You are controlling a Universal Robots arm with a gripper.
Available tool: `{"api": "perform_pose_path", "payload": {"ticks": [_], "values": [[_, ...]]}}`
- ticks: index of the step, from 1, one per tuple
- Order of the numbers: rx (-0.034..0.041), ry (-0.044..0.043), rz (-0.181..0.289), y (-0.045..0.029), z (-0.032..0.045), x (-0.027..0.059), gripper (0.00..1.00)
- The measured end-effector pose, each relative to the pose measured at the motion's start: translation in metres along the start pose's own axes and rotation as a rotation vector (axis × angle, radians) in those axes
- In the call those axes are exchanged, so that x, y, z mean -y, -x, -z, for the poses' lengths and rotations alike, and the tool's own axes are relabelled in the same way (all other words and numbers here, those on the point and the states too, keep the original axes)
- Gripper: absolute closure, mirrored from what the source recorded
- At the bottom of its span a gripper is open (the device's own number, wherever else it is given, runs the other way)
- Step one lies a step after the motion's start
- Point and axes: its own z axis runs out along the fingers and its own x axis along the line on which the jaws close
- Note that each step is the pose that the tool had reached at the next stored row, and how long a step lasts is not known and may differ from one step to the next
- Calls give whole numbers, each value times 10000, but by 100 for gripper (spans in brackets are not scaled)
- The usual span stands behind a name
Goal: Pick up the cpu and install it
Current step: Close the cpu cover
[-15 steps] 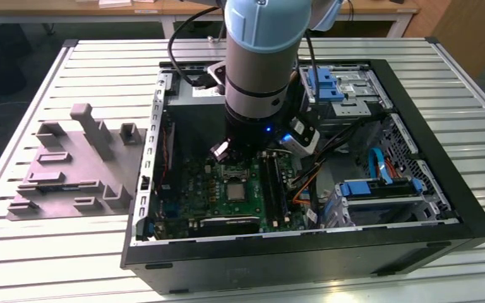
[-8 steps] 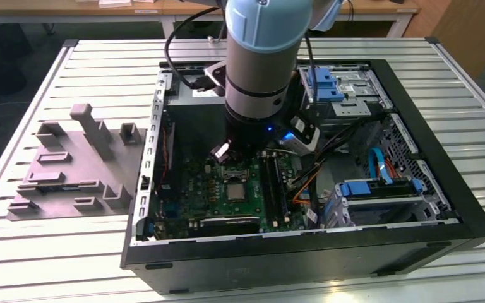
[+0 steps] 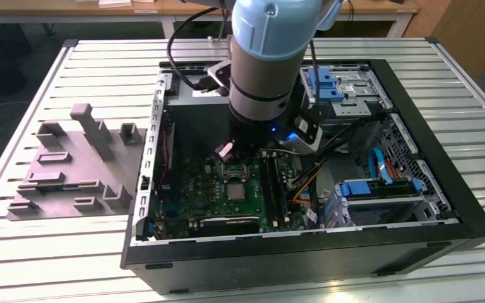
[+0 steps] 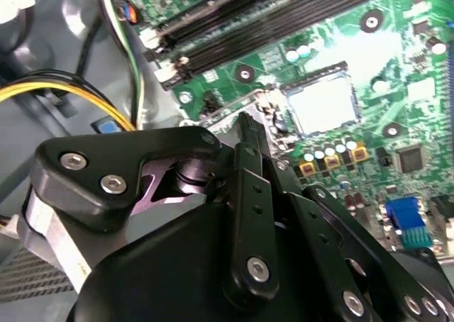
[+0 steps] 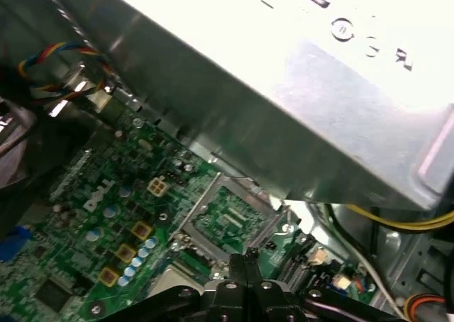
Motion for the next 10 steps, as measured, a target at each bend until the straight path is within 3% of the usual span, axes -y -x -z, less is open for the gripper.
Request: {"api": "perform_pose_path", "payload": {"ticks": [3, 10], "values": [[36, 59, 29, 56, -7, 35, 89], [15, 90, 232, 139, -20, 76, 89]]}}
